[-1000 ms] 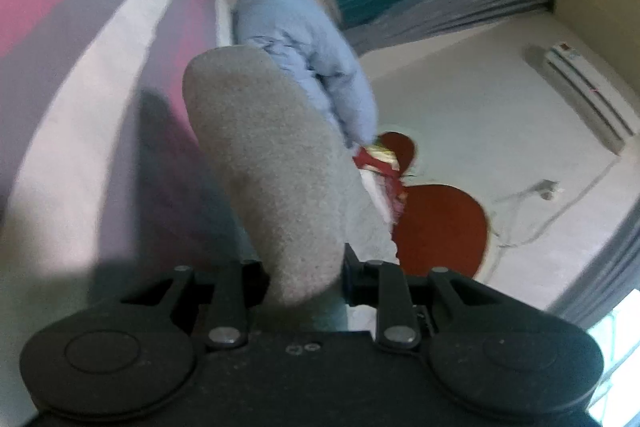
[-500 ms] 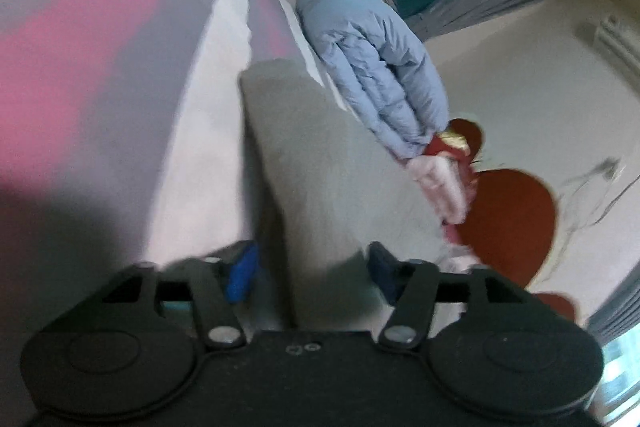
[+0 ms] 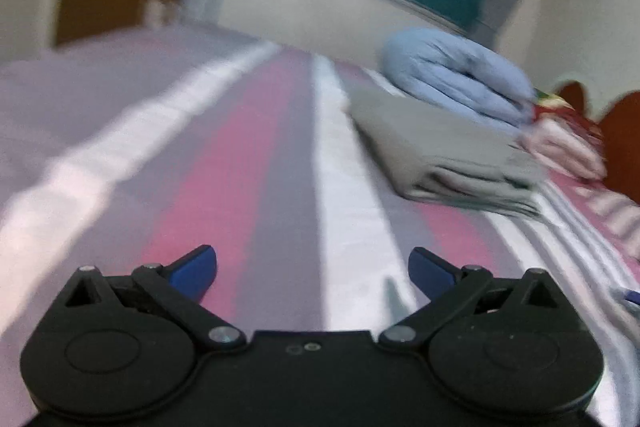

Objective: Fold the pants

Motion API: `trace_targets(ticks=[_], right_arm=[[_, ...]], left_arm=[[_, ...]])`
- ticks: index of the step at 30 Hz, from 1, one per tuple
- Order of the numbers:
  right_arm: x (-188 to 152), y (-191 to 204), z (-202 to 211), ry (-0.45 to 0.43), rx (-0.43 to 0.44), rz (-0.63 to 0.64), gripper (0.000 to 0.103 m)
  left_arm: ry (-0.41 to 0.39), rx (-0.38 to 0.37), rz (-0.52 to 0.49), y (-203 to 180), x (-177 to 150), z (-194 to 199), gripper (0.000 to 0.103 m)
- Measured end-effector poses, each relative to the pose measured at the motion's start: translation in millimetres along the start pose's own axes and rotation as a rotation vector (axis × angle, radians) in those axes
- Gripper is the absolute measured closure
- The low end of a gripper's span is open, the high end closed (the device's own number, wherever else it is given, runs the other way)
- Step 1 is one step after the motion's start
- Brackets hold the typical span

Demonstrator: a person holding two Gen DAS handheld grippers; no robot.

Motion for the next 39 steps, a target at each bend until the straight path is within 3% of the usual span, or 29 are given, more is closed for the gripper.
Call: trace_targets(ticks=[4,8,13,18,21,24,30,33,36,39], right_arm=[[-23.6,40.1,30.9,-0.094,-0.106,0.098,0.000],[-47.0,84.3,59.6,-0.184,-0.152,0.221,0.000],[-82.5,132.1,89.0,-0.273,-0.173,0.328,0.000],[-128.2,167.3,104.0,-0.264,-0.141,0.411,0.000],[-145.1,175.9,113.7,-0.250,-0.100,0.344,0.000],[-166.3,193.6,122.2,-0.237,-0.100,0.402,0.000],[-186.1,211.6,141.0,-0.268,-0.106,0.491,0.000],[-193.5,215.6,145.6,-0.285,-0.110,0.520,0.000],[-198.2,220.4,146.7,-0.310,-0.117,0.569,0.000],[-197.7,222.8,145.4,-0.329,-0.126,0.591,0.000]], left_arm=[[-0.161,0.079,0.040,1.7,6.5,52.4,0.006],[-0.260,0.073,0.057,-11.6,16.7,103.6,0.006],[-0.257,0.018,-0.022,-54.4,7.2,143.6,0.006],[-0.285,-0.022,-0.063,-92.9,-16.5,175.4,0.006],[-0.293,-0.017,-0.103,-108.6,-36.8,194.3,0.006],[-0.299,-0.042,-0.111,-119.2,-51.5,212.4,0.006],[-0.323,-0.043,-0.139,-142.1,-68.1,238.0,0.006],[-0.349,-0.079,-0.151,-153.3,-74.1,247.6,0.006],[-0.332,-0.116,-0.171,-162.7,-79.9,245.8,0.006],[-0.345,-0.108,-0.227,-170.2,-89.1,240.8,0.006]])
Point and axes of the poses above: each gripper's, at about its wrist camera, not at the fingertips, and z roughly against the way its jaws point, y to its left, x to its top, the point moved 4 cm from there along -z, roughly the way its jaws point, and after that the axes turned 2 degrees about y, right-handed, at the moved point
